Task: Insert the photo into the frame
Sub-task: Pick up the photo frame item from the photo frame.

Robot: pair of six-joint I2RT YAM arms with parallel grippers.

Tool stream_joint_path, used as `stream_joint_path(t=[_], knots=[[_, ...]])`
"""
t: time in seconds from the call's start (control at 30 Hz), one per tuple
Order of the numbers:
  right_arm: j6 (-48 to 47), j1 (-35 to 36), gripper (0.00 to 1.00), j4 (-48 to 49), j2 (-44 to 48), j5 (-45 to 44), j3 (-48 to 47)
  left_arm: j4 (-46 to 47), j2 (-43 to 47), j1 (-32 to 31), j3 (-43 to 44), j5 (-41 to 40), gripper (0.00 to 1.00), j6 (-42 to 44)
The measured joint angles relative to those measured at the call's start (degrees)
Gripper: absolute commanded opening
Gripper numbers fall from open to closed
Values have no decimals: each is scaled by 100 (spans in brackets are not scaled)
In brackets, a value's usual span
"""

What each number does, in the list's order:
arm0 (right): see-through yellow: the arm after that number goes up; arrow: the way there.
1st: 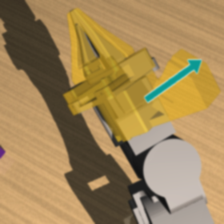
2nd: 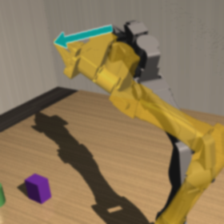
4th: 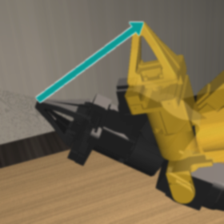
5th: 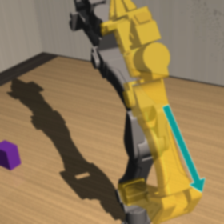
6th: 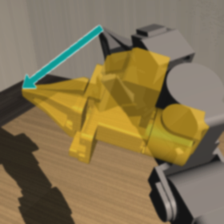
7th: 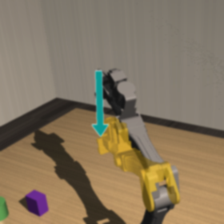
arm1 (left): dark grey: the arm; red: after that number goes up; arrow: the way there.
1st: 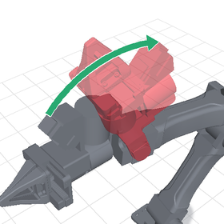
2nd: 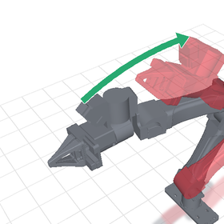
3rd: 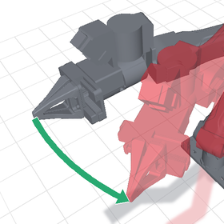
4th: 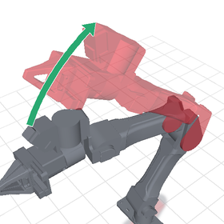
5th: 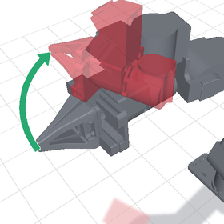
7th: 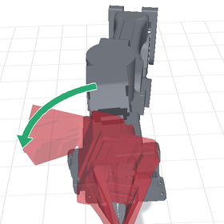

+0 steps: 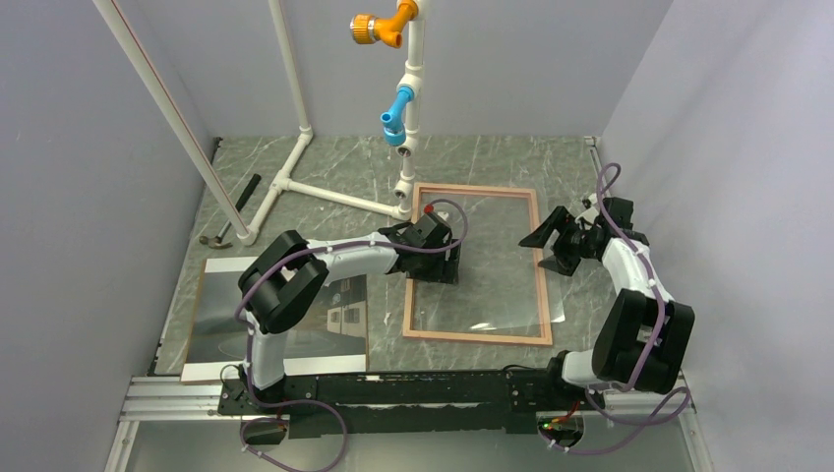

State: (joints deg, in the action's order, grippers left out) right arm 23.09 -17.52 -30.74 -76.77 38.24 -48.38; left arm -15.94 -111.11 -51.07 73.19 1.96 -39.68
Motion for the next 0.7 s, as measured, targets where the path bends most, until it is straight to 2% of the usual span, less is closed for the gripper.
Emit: stream_joint_path(t=[0.2,0.47,0.57,0.7], knots=[[-70,9,75,-310,-258,-146,-2,81,0,0,-22,57,79,2],[-76,9,58,-426,-109,-195,-125,120,0,0,-33,81,78,2],[-57,9,47,-442,-11,-111,-229,138,0,0,-33,103,78,4],[-42,9,22,-529,42,20,-380,162,0,0,-48,122,78,2]])
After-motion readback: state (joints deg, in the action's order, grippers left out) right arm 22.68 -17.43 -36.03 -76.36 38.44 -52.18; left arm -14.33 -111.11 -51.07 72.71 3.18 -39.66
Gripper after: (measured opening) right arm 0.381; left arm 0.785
